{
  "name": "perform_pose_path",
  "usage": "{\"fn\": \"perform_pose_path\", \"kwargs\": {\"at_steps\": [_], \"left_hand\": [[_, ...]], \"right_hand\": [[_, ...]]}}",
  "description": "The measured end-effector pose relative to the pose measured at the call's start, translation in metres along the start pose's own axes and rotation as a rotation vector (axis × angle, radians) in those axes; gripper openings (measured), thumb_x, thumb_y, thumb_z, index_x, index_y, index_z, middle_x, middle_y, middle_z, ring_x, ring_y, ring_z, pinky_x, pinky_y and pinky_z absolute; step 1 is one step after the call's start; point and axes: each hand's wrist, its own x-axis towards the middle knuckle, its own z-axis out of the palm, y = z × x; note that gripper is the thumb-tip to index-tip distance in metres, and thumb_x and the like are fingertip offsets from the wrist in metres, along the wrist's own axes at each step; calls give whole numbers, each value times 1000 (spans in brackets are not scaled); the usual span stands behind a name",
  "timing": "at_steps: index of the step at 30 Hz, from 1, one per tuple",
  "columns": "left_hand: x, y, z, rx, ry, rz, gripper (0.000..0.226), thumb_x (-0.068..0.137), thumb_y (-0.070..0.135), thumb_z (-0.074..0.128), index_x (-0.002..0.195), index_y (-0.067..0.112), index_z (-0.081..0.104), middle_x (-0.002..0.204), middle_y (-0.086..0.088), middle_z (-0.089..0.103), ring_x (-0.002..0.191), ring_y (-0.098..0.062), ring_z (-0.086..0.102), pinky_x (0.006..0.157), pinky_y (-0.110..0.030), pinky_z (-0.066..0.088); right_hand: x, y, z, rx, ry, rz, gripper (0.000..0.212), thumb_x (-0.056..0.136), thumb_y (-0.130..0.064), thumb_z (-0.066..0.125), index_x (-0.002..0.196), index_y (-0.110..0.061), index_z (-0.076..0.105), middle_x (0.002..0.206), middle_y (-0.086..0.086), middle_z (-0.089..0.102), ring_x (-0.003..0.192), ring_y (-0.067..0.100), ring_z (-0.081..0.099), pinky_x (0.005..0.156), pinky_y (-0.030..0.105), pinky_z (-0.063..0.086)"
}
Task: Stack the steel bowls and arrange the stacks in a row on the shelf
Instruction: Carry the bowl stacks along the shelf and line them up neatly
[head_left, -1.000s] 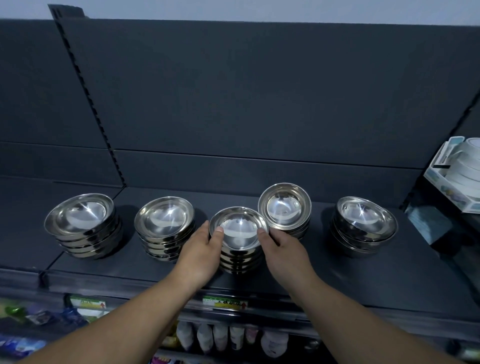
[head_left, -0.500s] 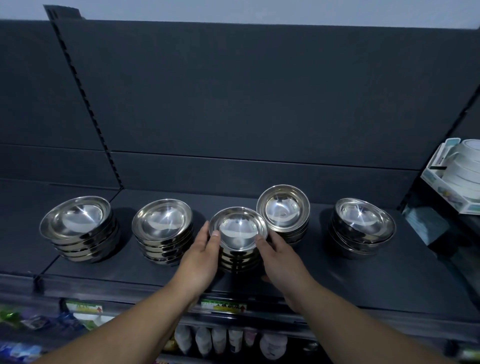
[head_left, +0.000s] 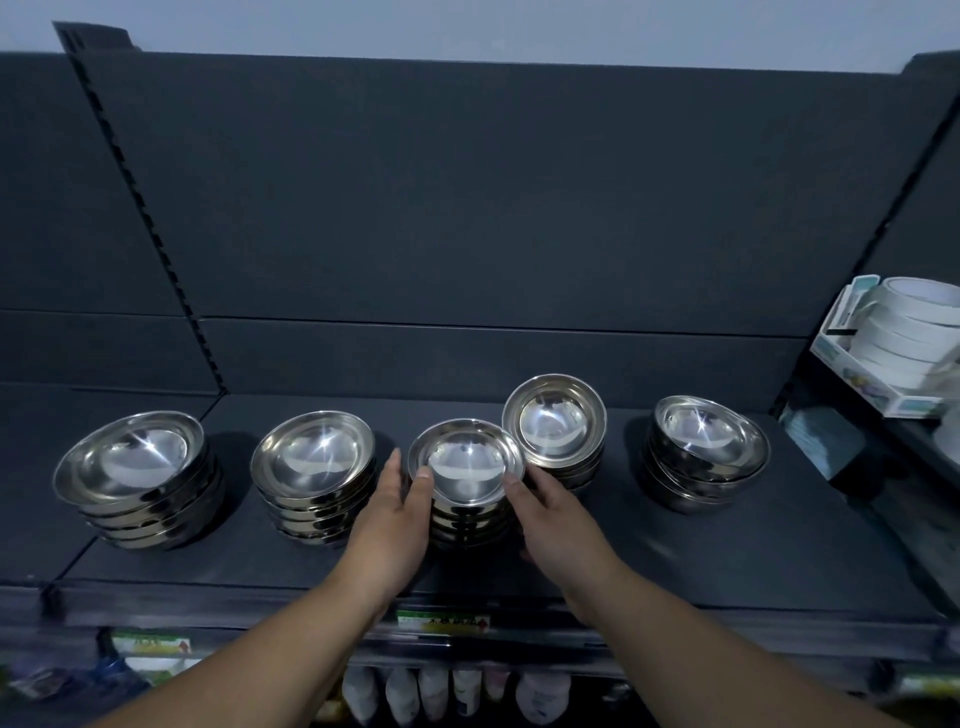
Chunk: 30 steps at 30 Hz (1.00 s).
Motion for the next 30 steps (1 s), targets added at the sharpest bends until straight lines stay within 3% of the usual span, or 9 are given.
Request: {"fn": "perform_pose_path", "kwargs": {"at_steps": [4,9,13,15,18,21,24,27,30], "left_hand": [[0,6,-1,175,52,188,66,97,46,39,153,22,15,160,2,21,147,-13,18,116,-28,16],[-4,23,11,290,106,546,54,94,38,52,143,19,39,148,6,39,137,-5,32,112,-21,24],[-17,35,32,267,-10,703,33,90,37,56,122,28,57,121,20,55,112,17,44,93,-1,30],[-24,39,47,225,-127,653,24,90,29,61,114,31,62,107,18,63,100,10,56,84,-5,42],[-29,40,79,246,-284,517,21,90,28,62,111,29,66,95,16,66,88,8,61,77,-5,43],[-24,34,115,285,-354,345,31,91,34,61,120,23,63,109,11,68,97,3,61,88,-9,44],[-14,29,145,113,-268,68,52,85,45,65,127,15,59,122,-1,66,112,-12,60,103,-26,44],[-6,20,173,-99,-163,-93,98,52,73,62,129,13,55,121,-5,66,115,-22,60,105,-43,45],[-16,37,202,-239,-191,-125,91,66,66,66,139,17,45,132,1,59,121,-15,55,111,-42,38]], "right_hand": [[-6,0,-8,-33,113,59,34,95,-50,51,119,-29,64,108,-13,66,102,8,61,96,36,52],[-12,3,-24,-72,241,59,35,96,-48,51,97,-19,70,87,-2,70,77,11,60,66,26,45],[-14,11,-43,-58,304,54,34,95,-45,55,89,-16,71,84,1,72,81,17,65,76,32,51],[-14,17,-59,-46,331,74,32,94,-44,57,87,-16,71,86,2,72,86,19,67,82,35,52],[-11,27,-89,-23,368,130,33,91,-47,61,82,-16,70,86,3,73,89,23,69,89,41,55],[-11,38,-119,13,352,197,44,84,-56,64,82,-13,71,84,4,72,81,22,67,85,46,57],[-14,43,-153,10,304,243,67,80,-62,66,102,1,66,84,7,64,78,21,63,74,38,56],[-9,48,-187,36,248,260,92,57,-83,65,117,-12,63,108,1,64,99,22,64,85,44,58],[7,49,-217,174,202,249,125,37,-94,61,140,-24,45,136,-4,53,119,23,54,90,46,54]]}}
